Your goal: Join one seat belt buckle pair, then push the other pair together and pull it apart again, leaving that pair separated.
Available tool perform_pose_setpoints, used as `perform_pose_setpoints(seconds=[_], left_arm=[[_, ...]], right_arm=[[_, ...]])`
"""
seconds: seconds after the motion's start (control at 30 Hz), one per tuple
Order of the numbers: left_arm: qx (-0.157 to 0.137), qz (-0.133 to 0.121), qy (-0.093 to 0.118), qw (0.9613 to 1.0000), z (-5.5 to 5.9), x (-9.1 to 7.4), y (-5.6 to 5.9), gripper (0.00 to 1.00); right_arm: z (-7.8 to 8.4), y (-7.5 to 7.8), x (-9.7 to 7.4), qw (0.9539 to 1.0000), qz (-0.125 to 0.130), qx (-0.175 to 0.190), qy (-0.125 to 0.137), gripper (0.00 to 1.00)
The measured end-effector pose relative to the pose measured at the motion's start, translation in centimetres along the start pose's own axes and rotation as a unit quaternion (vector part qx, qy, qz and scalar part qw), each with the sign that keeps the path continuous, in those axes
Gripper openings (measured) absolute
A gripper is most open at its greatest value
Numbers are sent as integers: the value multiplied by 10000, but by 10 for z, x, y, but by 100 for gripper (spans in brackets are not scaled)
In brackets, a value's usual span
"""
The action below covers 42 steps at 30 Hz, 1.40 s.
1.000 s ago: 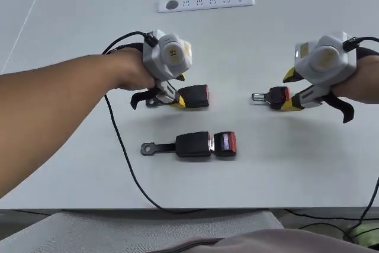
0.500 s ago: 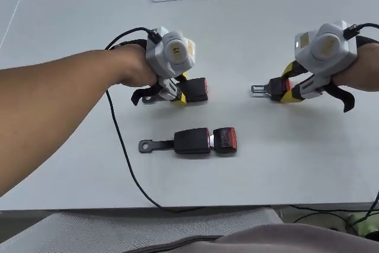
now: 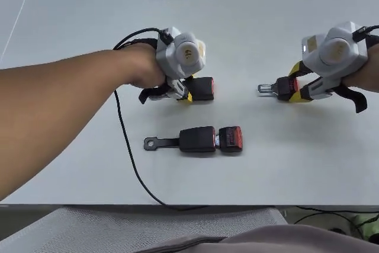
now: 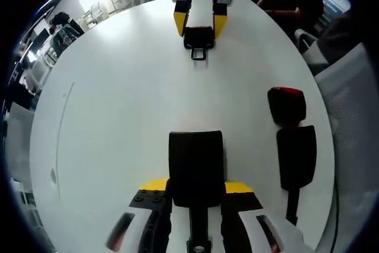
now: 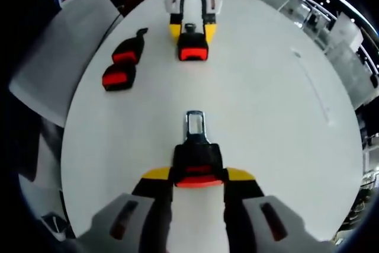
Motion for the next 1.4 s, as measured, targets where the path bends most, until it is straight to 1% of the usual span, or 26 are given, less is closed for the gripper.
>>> perform_pose_setpoints(seconds=[0.2,0.37,0.63,0.8,1.1,1.4], left_arm=[[46,9,-30,10000,-2,0,2,32],[54,21,-34,10000,-3,-1,3,32],[117,76,-71,9999,-4,-1,4,32],[164,91,-91,9998,-4,-2,4,32],[150,66,-110,9998,-4,-2,4,32],[145,84,-99,9998,-4,-2,3,32]], right_arm=[[-1,0,1,10000,-27,-41,-32,31],[-9,1,6,10000,-29,-90,-7,31],[-29,1,21,9999,24,-119,83,31],[-46,-1,34,9997,35,-162,158,31],[-72,-3,54,9994,48,-208,272,31],[-80,-3,60,9994,65,-166,298,31]])
Point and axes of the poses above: the centre of the closed fingertips' face, and the gripper's own axes: x roughly forward along the fingers, y roughly to its right, z roughly out of its underside, the point moved 9 cm from there along -x, roughly backward along the fingers, and after that the axes turned 11 degrees about y, right-handed, at the moved point
